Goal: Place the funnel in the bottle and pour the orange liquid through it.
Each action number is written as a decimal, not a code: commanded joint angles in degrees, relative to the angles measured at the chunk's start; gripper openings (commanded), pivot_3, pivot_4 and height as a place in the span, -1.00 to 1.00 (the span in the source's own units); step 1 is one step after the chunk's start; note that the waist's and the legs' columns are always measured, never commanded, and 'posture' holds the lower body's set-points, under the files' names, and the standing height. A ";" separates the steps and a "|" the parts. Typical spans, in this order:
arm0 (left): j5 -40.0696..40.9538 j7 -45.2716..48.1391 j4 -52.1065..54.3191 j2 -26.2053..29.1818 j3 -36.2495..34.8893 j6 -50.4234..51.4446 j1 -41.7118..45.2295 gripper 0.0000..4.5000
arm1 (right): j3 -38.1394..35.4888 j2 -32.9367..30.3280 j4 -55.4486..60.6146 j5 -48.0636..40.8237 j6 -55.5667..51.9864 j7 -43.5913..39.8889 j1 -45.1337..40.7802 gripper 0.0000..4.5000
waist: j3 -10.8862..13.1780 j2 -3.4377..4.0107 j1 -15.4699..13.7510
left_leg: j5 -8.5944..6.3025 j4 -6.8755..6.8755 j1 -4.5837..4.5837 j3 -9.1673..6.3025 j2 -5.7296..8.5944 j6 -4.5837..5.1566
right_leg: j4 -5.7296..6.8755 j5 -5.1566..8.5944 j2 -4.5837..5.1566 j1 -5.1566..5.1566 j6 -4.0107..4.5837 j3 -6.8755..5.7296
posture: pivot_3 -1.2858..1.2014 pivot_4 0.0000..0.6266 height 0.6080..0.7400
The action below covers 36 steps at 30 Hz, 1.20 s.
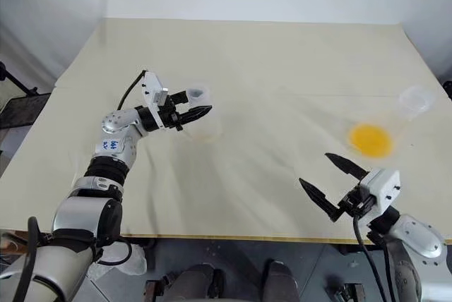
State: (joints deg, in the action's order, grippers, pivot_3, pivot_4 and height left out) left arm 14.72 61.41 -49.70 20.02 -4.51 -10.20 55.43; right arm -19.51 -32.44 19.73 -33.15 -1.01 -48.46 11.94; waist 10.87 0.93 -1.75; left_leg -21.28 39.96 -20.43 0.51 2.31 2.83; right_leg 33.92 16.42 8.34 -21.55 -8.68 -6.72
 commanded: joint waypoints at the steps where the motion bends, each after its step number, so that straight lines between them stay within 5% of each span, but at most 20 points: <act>1: 2.51 3.61 7.19 -0.93 0.50 2.07 0.09 0.04 | -2.14 -0.25 1.96 -1.89 -0.45 0.28 0.27 1.00 | 0.01 -0.02 -0.07 | 0.00 0.01 -0.01 -0.02 0.00 0.01 | 0.00 0.00 0.00 0.00 -0.01 -0.01 | 0.03 -0.52 1.00; 9: 4.08 10.79 20.00 -8.07 8.07 10.25 -1.17 0.04 | -4.63 -1.23 2.85 -1.69 -0.35 0.26 1.95 1.00 | 0.02 -0.04 -0.25 | 0.01 0.06 -0.07 0.02 0.05 0.07 | -0.02 -0.03 0.03 0.00 -0.05 0.03 | 0.03 -0.52 1.00; 19: -0.91 6.02 17.72 -14.28 13.10 10.72 0.53 0.04 | -8.38 1.19 9.05 -1.33 0.32 2.91 9.95 1.00 | 0.01 -0.02 -0.36 | 0.02 0.06 -0.05 0.09 0.03 0.09 | -0.04 -0.03 0.00 0.00 -0.05 0.09 | 0.03 -0.52 1.00; 36: -4.67 1.68 10.51 -13.80 12.82 8.49 1.92 0.04 | -8.12 3.68 15.29 -0.15 -0.02 7.12 15.43 1.00 | 0.02 -0.02 -1.24 | 0.02 0.06 -0.05 0.11 0.04 0.10 | -0.05 -0.03 0.00 -0.02 -0.05 0.12 | 0.03 -0.52 1.00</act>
State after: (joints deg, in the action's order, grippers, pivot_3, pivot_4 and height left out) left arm 9.58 62.60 -40.78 6.39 8.87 -0.82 57.07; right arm -26.77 -28.54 33.21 -33.06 -1.37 -41.51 27.15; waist 10.88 0.91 -2.99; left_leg -21.26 40.03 -20.48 0.62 2.35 2.93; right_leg 33.86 16.39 8.34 -21.57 -8.73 -6.60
